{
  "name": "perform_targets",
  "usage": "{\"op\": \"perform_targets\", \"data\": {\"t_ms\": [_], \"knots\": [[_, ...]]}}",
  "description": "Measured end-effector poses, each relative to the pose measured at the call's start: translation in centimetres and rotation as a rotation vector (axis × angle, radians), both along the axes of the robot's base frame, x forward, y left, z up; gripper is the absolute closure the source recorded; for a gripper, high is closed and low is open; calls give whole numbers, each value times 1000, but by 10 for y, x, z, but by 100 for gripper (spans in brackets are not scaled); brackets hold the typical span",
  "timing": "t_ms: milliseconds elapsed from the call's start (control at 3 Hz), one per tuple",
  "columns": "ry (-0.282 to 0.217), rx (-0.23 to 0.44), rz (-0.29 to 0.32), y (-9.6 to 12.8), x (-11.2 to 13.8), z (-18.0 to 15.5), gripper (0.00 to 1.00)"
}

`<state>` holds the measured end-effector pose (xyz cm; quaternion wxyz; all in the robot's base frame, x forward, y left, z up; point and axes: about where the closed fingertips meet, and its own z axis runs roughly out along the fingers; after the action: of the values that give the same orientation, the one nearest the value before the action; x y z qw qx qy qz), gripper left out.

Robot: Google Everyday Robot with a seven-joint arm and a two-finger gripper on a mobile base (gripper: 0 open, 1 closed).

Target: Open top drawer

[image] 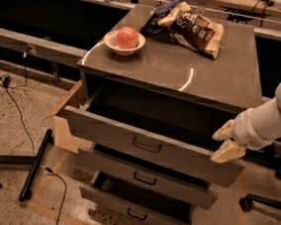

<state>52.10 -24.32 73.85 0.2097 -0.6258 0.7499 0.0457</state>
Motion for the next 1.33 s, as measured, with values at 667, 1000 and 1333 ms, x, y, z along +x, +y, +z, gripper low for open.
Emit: {"op": "perform_targets", "data": {"t_ms": [667, 1000, 1333], "knots": [[-25, 17, -8, 4, 6, 40, 88], [-79, 31, -8, 9, 16, 33, 100], [-144, 29, -5, 15, 30, 14, 100]]}}
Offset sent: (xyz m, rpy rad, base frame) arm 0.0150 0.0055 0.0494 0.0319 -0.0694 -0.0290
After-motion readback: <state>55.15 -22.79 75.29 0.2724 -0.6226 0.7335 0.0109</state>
